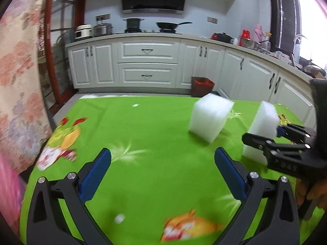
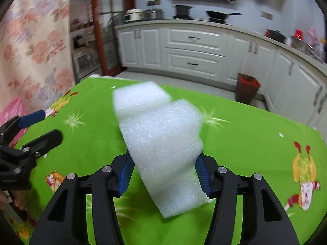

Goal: Collect trash
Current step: 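Grasp a white foam block with the right tool while the left tool grasps another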

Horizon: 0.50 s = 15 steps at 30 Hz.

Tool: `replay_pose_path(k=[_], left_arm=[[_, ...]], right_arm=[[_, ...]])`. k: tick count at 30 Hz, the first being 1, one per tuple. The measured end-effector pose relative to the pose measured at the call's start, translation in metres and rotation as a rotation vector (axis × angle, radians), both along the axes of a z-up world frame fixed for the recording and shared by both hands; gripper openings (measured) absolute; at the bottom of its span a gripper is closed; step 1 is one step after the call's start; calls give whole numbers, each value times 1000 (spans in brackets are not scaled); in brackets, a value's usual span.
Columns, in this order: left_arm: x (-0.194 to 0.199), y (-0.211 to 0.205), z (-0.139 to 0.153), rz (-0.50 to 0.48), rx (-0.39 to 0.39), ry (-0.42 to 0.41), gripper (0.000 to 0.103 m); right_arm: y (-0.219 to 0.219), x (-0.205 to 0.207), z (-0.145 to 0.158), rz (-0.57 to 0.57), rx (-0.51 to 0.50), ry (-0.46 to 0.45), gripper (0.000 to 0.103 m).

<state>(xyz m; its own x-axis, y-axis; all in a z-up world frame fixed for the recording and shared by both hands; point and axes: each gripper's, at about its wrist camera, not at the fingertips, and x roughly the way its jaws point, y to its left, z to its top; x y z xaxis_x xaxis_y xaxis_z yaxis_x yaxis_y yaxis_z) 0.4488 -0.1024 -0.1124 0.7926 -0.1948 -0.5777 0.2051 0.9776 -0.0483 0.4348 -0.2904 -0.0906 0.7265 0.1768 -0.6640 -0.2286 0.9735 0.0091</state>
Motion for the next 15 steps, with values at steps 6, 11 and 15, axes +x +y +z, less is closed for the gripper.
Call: replay_pose_path(k=[6,11,15], left_arm=[[46,-41,-2,-81,21,15,98],[81,-69,-7,-167,64,39,98],[104,-83,-12,-219,68,84,96]], right_arm=[[-31,-16,6,-148,44,-42,52],[-44,-21,9,-237,72,-74,52],[-46,-20,8,-241,63,-72,52]])
